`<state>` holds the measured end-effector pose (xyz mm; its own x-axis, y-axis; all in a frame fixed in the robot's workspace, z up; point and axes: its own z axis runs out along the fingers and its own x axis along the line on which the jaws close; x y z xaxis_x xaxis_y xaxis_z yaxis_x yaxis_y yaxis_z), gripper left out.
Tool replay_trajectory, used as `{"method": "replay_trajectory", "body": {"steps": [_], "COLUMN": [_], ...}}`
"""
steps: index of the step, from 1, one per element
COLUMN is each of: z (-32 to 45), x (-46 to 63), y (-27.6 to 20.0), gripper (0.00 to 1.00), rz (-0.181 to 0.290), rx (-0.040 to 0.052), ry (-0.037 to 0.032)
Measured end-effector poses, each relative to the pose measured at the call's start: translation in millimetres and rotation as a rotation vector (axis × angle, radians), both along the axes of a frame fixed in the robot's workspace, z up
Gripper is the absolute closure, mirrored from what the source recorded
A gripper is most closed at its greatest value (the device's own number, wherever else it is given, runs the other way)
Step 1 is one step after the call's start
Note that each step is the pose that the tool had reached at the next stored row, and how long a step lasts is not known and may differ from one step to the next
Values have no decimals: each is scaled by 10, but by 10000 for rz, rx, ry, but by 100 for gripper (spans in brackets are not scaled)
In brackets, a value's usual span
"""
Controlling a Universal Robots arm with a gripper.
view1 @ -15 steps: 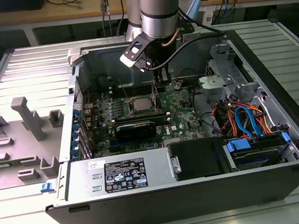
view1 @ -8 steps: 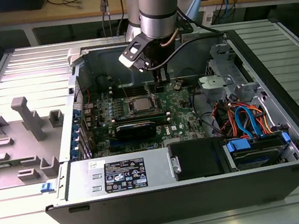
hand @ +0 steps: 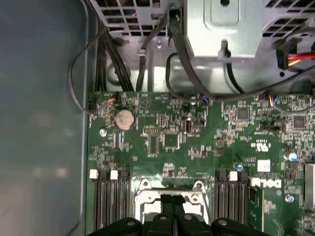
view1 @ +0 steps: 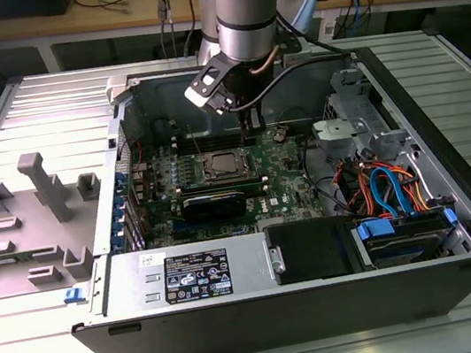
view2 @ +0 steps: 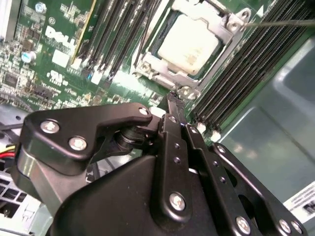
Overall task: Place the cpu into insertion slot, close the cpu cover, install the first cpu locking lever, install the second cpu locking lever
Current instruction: 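Close the cpu cover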
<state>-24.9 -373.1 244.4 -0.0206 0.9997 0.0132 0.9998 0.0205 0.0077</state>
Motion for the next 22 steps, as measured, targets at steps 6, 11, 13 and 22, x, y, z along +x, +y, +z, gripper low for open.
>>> {"method": "replay_trajectory", "body": {"steps": [6,11,13,22], "z": [-16,-36,-38,-46], "x": [-215,-368,-372,-372], "y": [0,0,0,0], "gripper": [89,89,89,89], "rz": [-1,0,0,-1], "rx": [48,51,56,56], "ry": [0,5,6,6]}}
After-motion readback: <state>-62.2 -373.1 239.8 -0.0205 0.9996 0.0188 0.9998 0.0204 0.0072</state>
